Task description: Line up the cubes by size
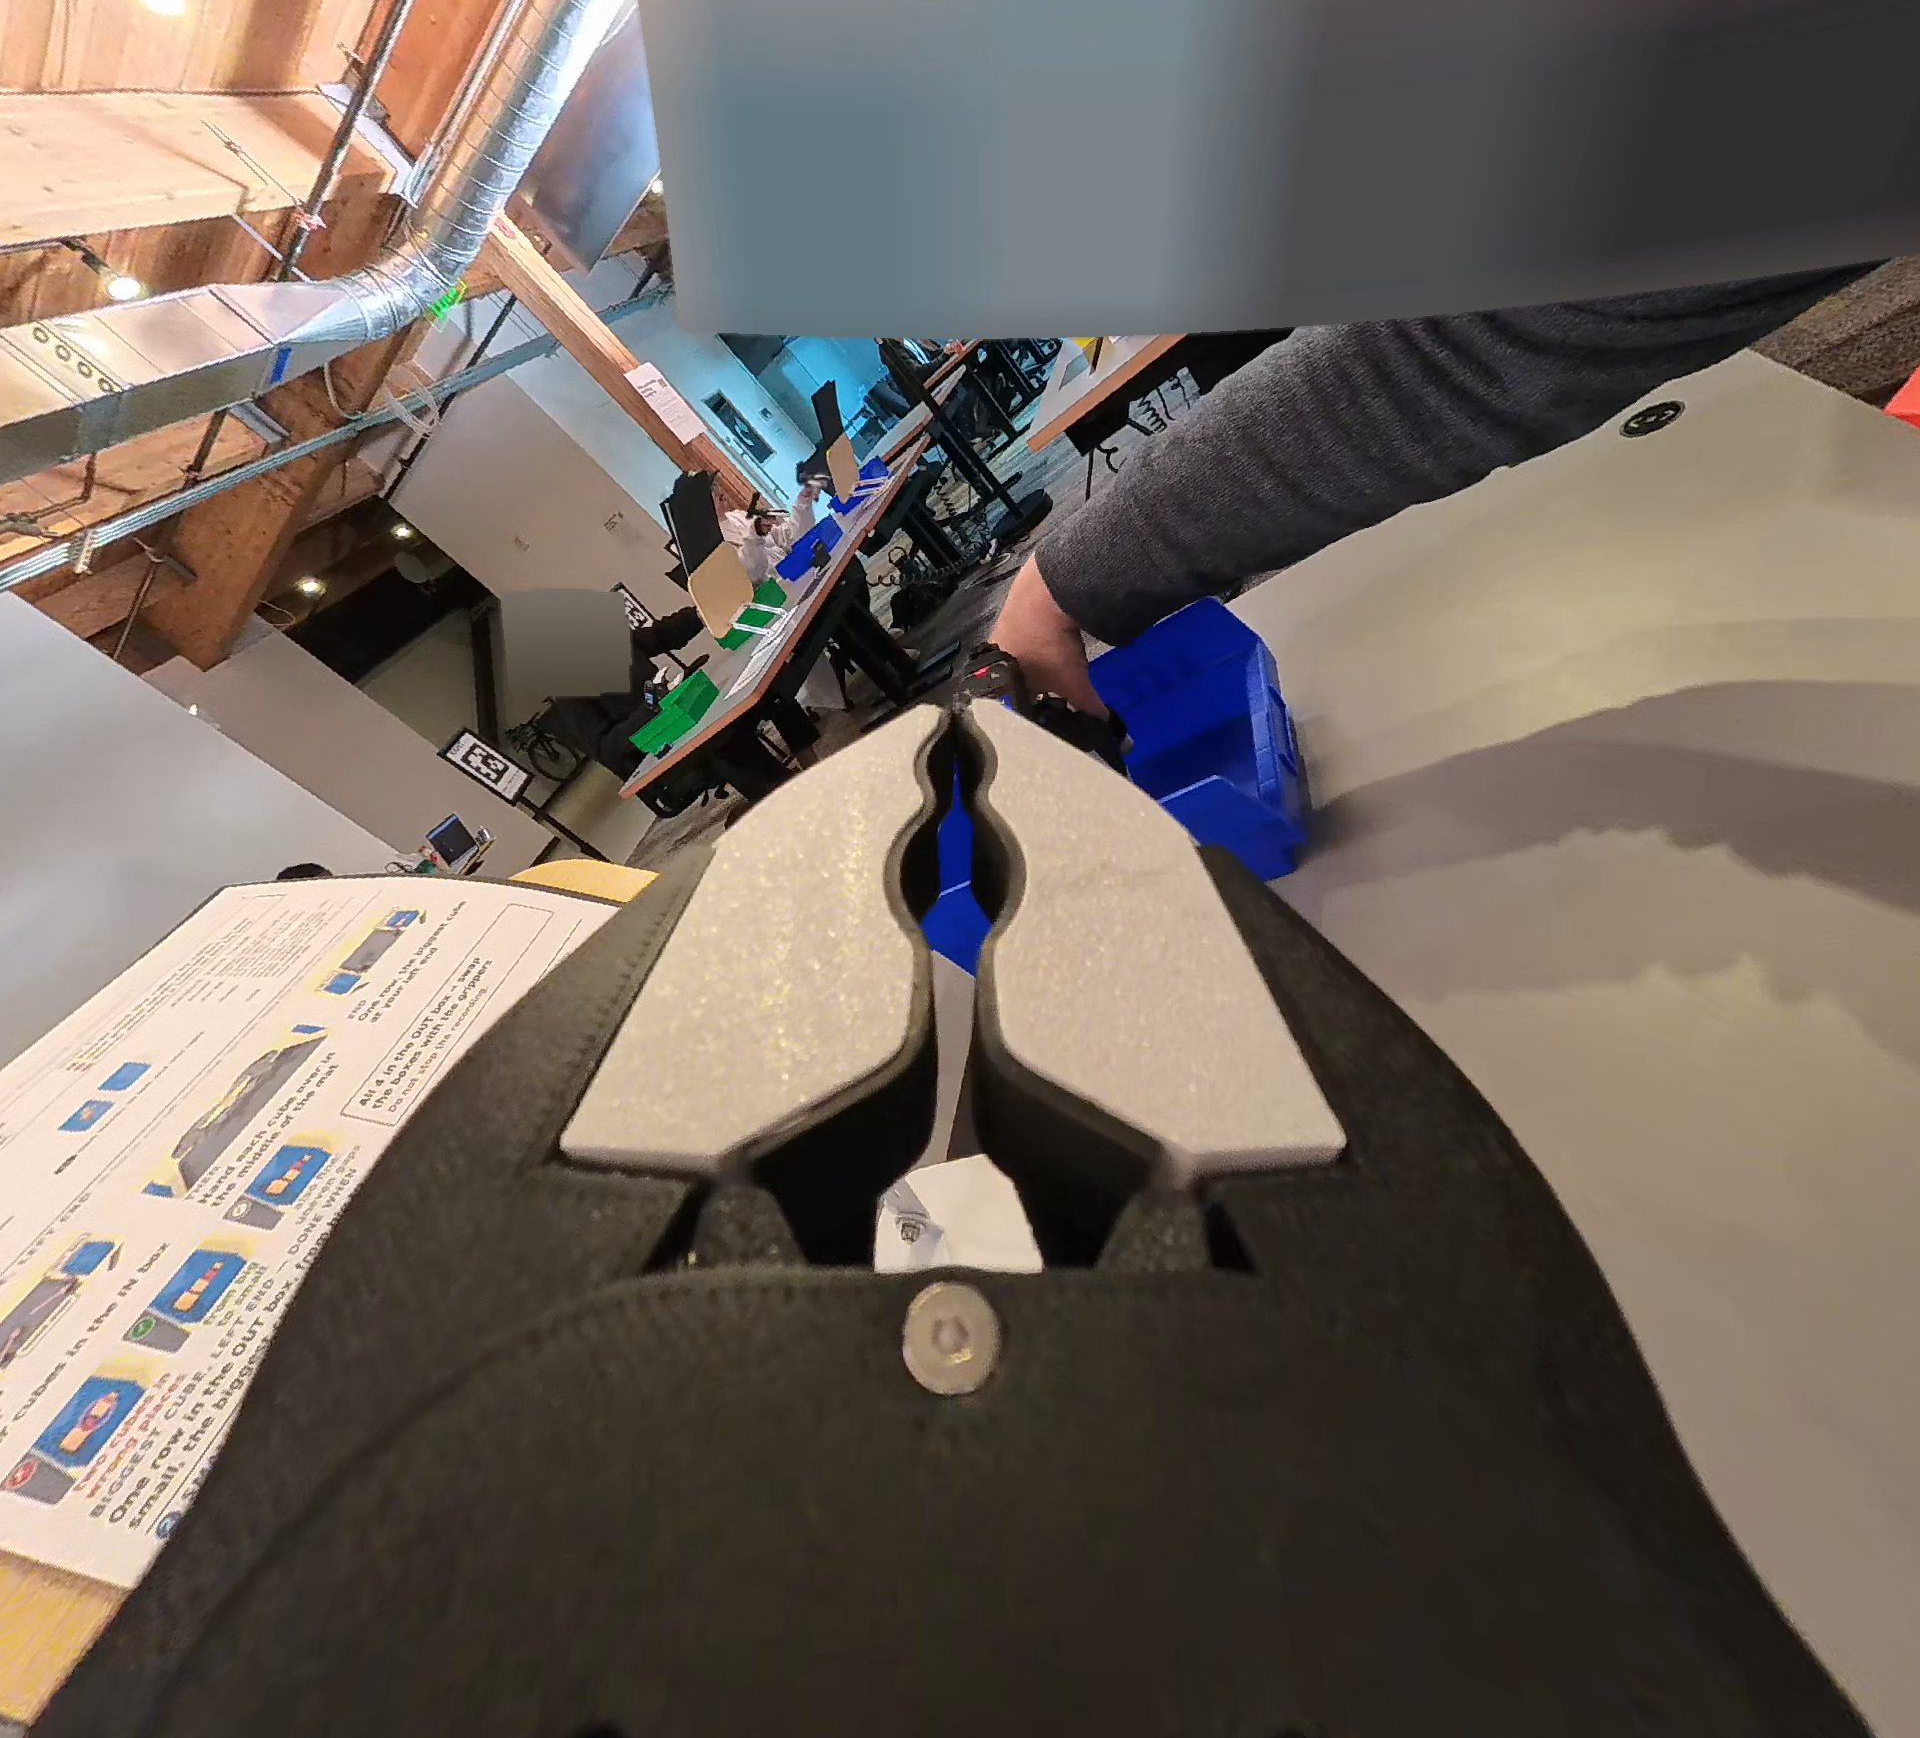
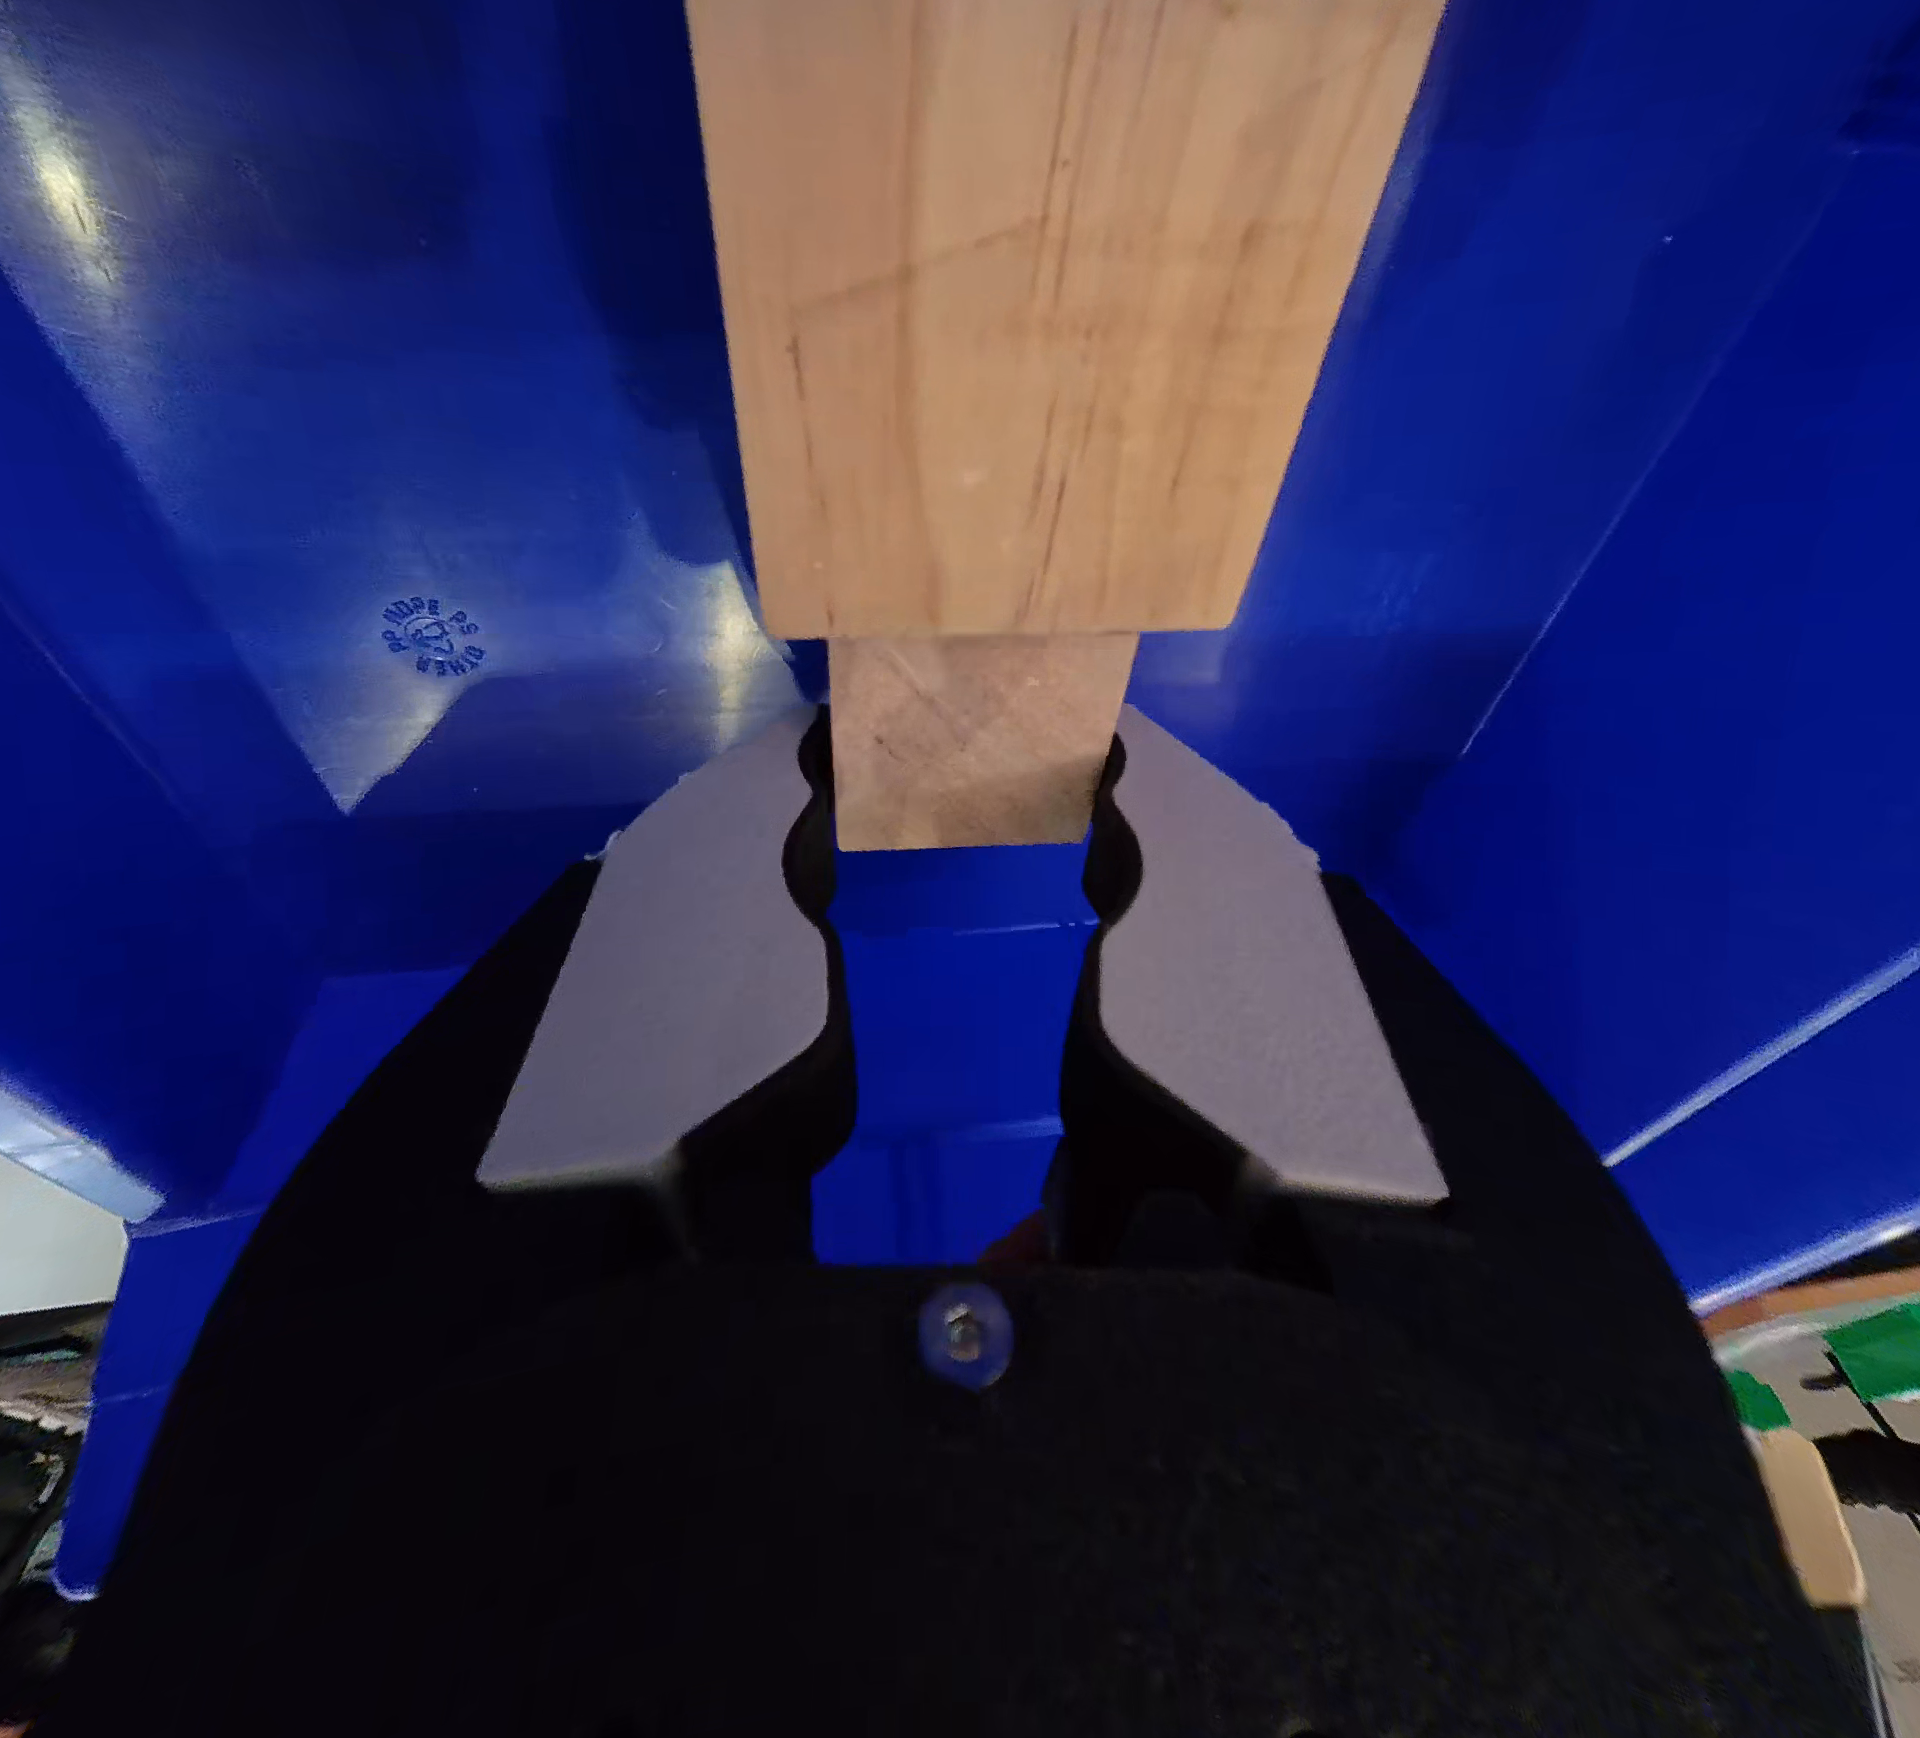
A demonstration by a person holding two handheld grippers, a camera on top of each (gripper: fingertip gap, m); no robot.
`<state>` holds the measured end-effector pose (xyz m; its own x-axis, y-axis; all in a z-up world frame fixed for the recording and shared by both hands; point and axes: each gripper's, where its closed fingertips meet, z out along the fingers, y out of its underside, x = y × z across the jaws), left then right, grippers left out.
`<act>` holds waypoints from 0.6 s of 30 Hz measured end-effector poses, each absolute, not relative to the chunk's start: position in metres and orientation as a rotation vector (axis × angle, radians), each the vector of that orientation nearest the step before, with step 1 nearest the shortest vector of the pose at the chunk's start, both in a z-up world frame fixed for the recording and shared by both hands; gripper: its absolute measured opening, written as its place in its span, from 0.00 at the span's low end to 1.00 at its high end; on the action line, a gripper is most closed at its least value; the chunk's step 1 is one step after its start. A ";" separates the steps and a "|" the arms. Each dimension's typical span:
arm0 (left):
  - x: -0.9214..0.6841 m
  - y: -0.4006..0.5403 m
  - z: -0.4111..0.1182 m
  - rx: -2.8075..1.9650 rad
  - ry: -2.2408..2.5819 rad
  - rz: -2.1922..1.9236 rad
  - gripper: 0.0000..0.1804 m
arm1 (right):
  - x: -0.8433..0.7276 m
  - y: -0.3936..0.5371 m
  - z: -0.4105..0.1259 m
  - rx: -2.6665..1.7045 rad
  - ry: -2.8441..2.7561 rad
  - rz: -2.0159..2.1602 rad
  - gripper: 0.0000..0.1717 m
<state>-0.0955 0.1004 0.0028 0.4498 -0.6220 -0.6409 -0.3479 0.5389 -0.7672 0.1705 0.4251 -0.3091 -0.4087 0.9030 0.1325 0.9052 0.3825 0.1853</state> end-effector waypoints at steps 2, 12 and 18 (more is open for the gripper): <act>-0.095 0.100 0.002 -1.046 1.148 -0.212 0.00 | 0.170 0.423 -0.310 -1.728 -2.599 -0.340 0.31; -0.097 0.100 0.003 -1.047 1.148 -0.197 0.00 | 0.164 0.426 -0.256 -1.685 -2.417 -0.462 0.38; -0.100 0.097 0.007 -1.043 1.144 -0.169 0.00 | 0.135 0.387 -0.175 -1.498 -2.133 -0.485 0.31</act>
<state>-0.0999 0.0966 0.0068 0.4556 -0.5941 -0.6630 -0.3770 0.5459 -0.7483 0.1349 0.3869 -0.1752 -0.2811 0.7693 0.5737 0.9417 0.3362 0.0105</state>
